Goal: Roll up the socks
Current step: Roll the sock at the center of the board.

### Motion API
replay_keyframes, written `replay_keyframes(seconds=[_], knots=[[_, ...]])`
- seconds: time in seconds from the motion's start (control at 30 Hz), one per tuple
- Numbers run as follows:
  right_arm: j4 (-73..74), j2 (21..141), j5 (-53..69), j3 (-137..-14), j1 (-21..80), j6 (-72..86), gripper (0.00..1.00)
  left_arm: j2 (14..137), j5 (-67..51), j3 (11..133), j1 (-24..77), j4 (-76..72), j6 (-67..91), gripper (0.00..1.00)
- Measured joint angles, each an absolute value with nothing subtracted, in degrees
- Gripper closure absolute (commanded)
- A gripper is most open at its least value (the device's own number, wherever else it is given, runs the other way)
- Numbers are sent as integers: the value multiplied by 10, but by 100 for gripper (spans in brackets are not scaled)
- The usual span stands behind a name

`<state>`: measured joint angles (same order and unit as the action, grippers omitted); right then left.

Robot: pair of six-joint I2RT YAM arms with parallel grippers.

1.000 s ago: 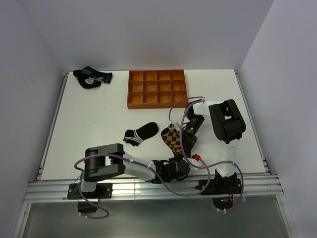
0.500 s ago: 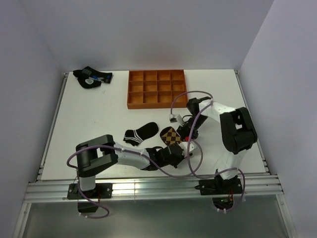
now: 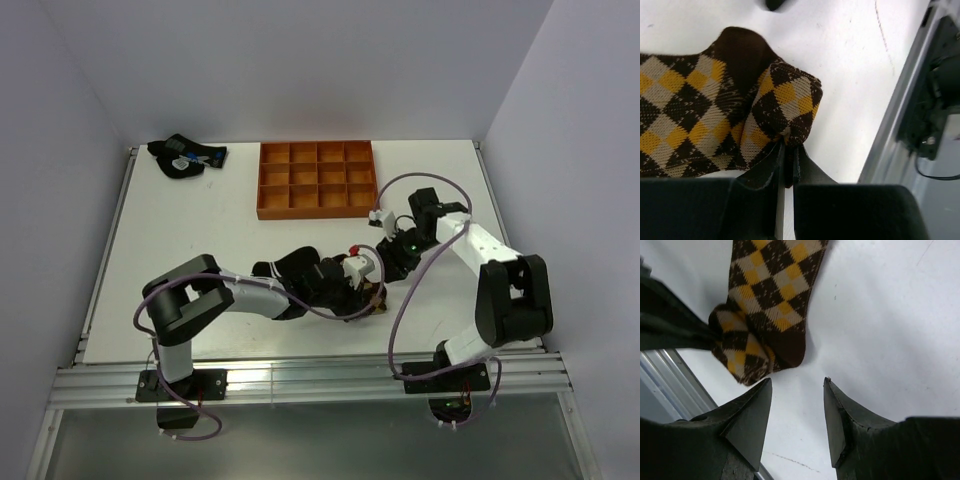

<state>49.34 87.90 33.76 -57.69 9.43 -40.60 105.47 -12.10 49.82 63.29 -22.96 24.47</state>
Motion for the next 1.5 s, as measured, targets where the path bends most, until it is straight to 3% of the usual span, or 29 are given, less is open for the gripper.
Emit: replay_keyframes(seconds=[0.33,0.53,0.9,1.1,1.5], knots=[[464,738,352,-477,93,-480,43,1105,-363,471,520,-329,417,100],[456,663,392,-429,93,-555,29,1134,-448,481,490,-334,495,100],[387,548,377,-331,216,-590,21,1155,-502,527,476,-244,537,100],[345,542,340,-297,293,-581,21,1159,-511,545,468,-201,540,100],[262,561,291,-265,338,-578,23,1171,-531,555,459,-185,544,100]])
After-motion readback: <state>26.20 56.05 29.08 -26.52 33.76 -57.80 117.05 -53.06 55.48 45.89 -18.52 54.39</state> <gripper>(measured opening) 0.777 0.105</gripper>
